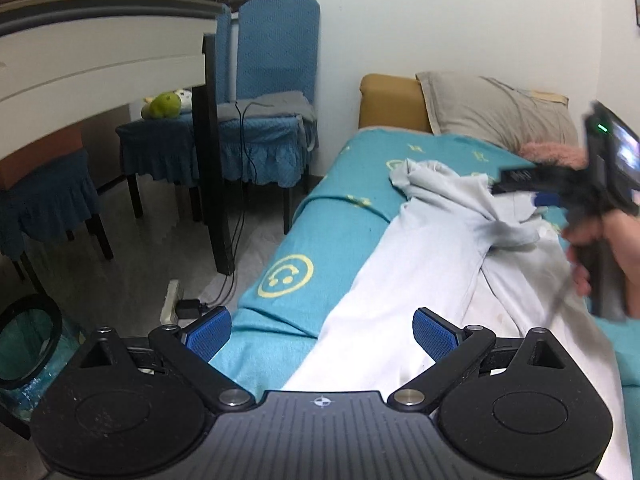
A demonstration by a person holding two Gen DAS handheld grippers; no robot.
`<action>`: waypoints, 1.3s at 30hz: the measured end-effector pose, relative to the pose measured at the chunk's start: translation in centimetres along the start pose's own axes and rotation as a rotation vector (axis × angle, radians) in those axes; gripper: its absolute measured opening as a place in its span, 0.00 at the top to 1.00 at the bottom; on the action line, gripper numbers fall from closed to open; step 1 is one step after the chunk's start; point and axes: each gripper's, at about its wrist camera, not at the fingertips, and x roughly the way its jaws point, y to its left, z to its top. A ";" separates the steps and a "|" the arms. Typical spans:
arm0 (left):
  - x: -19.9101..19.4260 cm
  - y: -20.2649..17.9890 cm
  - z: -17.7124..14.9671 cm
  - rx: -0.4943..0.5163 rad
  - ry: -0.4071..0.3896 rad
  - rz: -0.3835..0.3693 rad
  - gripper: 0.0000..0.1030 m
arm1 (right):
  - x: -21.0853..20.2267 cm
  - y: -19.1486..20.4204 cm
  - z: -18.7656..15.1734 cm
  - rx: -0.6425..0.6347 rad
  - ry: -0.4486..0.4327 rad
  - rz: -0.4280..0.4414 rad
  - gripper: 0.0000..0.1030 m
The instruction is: Fold clothes
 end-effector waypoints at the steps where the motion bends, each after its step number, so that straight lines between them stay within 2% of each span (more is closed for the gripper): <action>1: 0.1 0.0 -0.1 0.004 0.003 -0.004 0.04 | 0.9 0.2 0.3 0.013 0.008 0.004 0.27; 2: 0.3 -0.1 -0.1 0.007 0.007 -0.009 0.04 | 1.8 0.4 0.4 0.013 0.010 0.007 0.31; 5: 0.8 -0.5 -0.5 0.027 0.015 -0.017 0.04 | 4.1 0.5 0.6 0.021 0.021 -0.002 0.33; 8: 1.1 -0.9 -0.7 0.040 0.019 -0.034 0.04 | 5.9 0.7 0.4 0.015 0.042 -0.012 0.57; 10: 1.3 -1.1 -0.8 0.050 0.021 -0.044 0.04 | 6.8 1.3 0.2 -0.013 0.057 -0.006 0.64; 11: 1.4 -1.2 -0.9 0.054 0.022 -0.043 0.04 | 7.0 1.6 0.1 -0.028 0.061 0.009 0.71; 12: 1.5 -1.2 -0.9 0.058 0.023 -0.042 0.04 | 7.2 2.0 0.0 -0.038 0.062 0.003 0.84; 13: 1.6 -1.2 -0.9 0.054 0.025 -0.039 0.04 | 7.3 2.4 -0.1 -0.047 0.062 -0.003 0.89; 15: 1.7 -0.9 -0.8 0.038 0.027 -0.036 0.04 | 6.4 2.9 0.1 -0.057 0.004 -0.058 0.96; 19: 1.0 -0.3 -0.5 0.004 -0.007 -0.003 0.06 | 3.8 2.7 1.5 -0.030 -0.152 -0.165 0.96; 21: 0.8 -0.1 -0.4 -0.008 -0.019 -0.005 0.07 | 3.1 2.1 2.6 -0.028 -0.195 -0.217 0.96; 24: 0.9 -0.3 -0.4 0.006 -0.014 -0.002 0.06 | 3.6 0.6 3.7 -0.006 -0.183 -0.261 0.96; 29: 1.4 -0.5 -0.7 0.027 0.008 -0.015 0.06 | 5.8 -1.4 3.6 -0.011 -0.141 -0.314 0.96; 31: 1.7 -0.7 -0.8 0.037 0.014 -0.019 0.06 | 7.0 -2.0 3.3 -0.006 -0.103 -0.325 0.95; 34: 2.3 -1.0 -0.9 0.047 0.032 -0.023 0.06 | 7.5 -2.9 2.5 0.039 -0.074 -0.297 0.92; 36: 2.5 -1.1 -0.9 0.052 0.032 -0.022 0.06 | 7.5 -3.4 2.2 0.064 -0.048 -0.272 0.86; 37: 2.5 -1.2 -0.9 0.055 0.032 -0.022 0.06 | 7.2 -3.6 2.1 0.073 -0.039 -0.247 0.62; 38: 2.5 -1.3 -0.9 0.058 0.029 -0.020 0.06 | 6.6 -3.8 2.0 0.086 -0.039 -0.221 0.27; 39: 2.4 -1.3 -0.8 0.061 0.025 -0.019 0.06 | 5.5 -3.8 1.8 0.095 -0.066 -0.203 0.13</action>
